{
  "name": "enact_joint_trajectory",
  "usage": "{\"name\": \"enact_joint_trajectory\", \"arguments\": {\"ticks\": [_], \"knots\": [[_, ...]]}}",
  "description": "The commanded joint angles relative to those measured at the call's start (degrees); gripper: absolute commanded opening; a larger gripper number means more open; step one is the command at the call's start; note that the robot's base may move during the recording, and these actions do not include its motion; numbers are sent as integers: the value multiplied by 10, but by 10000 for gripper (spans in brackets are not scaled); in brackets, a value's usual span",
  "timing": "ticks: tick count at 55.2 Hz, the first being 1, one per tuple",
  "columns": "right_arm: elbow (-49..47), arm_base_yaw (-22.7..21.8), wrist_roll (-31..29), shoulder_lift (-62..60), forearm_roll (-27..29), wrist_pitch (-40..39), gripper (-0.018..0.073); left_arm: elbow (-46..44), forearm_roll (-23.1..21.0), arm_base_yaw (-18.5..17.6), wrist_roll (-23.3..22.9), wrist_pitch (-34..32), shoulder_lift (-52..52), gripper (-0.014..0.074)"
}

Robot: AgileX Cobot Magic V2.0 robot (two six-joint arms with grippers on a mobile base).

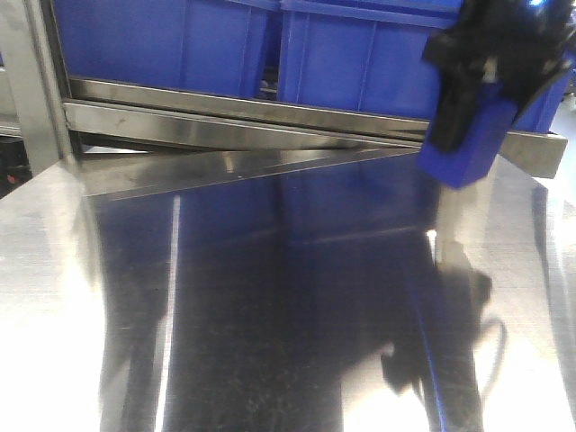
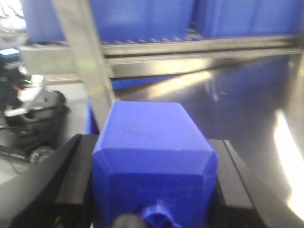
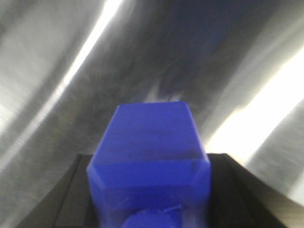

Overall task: Pick and sort blue part to right shelf
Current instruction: 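Close the right gripper on the blue part and lift it, then hold both blue parts raised while the base turns away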

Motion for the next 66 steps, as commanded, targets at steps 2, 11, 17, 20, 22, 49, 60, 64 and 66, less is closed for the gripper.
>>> {"name": "enact_joint_trajectory", "arguments": {"ticks": [2, 11, 17, 20, 22, 49, 60, 64, 66], "knots": [[35, -12, 16, -88, 7, -54, 214, 2, 33, -4, -42, -41, -25, 337], [131, -25, 28, -176, 7, -106, 214, 31, 32, -4, -44, -41, -67, 336], [203, -33, 39, -234, 7, -150, 214, 38, 32, -4, -44, -40, -82, 337], [236, -33, 42, -265, 7, -170, 214, 39, 32, -4, -44, -40, -86, 337], [255, -33, 43, -283, 7, -181, 214, 39, 32, -4, -44, -39, -86, 337], [488, -33, 43, -620, 7, -246, 214, 39, 32, -4, -44, -39, -86, 337], [492, -33, 43, -758, 7, -236, 214, 39, 32, -4, -44, -36, -86, 336], [491, -33, 43, -804, 7, -239, 214, 39, 32, -4, -44, -35, -86, 337], [491, -33, 43, -825, 7, -240, 214, 39, 32, -4, -44, -35, -86, 337]]}}
